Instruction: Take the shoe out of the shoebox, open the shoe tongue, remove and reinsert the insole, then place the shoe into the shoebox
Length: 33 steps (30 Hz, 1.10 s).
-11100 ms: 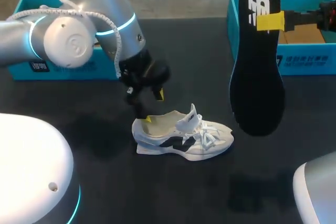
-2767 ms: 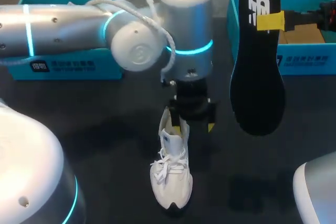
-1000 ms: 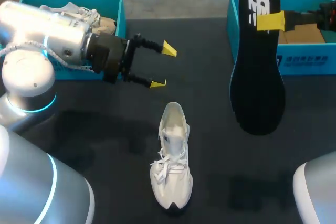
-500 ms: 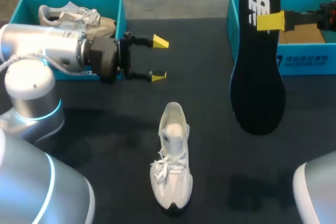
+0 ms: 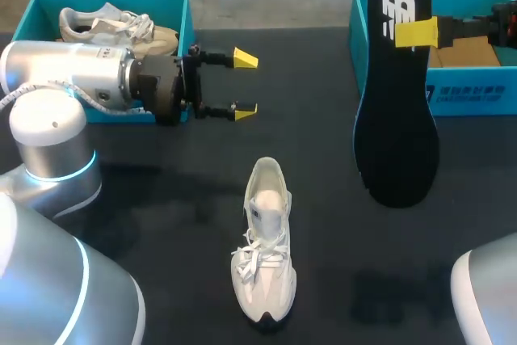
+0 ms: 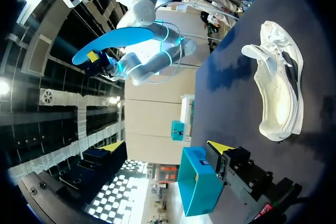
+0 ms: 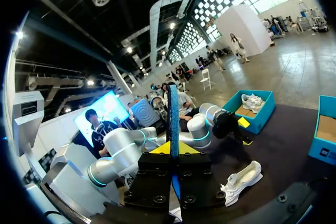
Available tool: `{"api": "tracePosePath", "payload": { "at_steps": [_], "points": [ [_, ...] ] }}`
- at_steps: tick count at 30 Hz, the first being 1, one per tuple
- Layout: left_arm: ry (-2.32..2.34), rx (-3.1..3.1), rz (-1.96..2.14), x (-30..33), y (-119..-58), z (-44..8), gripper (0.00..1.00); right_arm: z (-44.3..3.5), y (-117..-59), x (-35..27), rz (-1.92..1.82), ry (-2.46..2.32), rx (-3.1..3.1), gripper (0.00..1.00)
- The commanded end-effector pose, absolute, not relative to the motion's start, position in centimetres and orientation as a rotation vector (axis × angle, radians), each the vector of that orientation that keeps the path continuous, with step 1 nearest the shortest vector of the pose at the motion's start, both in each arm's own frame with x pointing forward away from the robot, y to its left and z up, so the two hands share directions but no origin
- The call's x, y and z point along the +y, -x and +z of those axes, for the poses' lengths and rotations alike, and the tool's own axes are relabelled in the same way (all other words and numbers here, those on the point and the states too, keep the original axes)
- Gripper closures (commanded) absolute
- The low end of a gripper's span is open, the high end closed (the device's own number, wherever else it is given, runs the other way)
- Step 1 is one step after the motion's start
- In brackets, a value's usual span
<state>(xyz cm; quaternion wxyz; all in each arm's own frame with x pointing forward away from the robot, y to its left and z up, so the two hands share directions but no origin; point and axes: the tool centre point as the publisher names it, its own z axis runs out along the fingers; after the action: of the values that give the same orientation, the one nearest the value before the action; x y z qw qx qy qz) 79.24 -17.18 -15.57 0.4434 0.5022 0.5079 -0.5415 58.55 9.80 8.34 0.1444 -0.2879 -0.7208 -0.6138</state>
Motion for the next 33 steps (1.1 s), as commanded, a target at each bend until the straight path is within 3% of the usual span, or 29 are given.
{"api": "tracePosePath", "payload": {
  "at_steps": [1, 14, 33],
  "points": [
    [-1.246, 1.257, -1.342, -17.3, -79.3, -15.6, 0.00, 8.5, -58.9, 10.0, -1.759, 0.829, -2.081, 1.00],
    [-1.246, 1.257, -1.342, -17.3, -79.3, -15.6, 0.00, 6.4, -69.2, 10.7, -1.496, 0.935, -1.792, 1.00],
    [-1.246, 1.257, -1.342, -17.3, -79.3, -15.6, 0.00, 2.2, -75.8, 10.2, -1.258, 1.086, -1.601, 1.00]
  ]
}}
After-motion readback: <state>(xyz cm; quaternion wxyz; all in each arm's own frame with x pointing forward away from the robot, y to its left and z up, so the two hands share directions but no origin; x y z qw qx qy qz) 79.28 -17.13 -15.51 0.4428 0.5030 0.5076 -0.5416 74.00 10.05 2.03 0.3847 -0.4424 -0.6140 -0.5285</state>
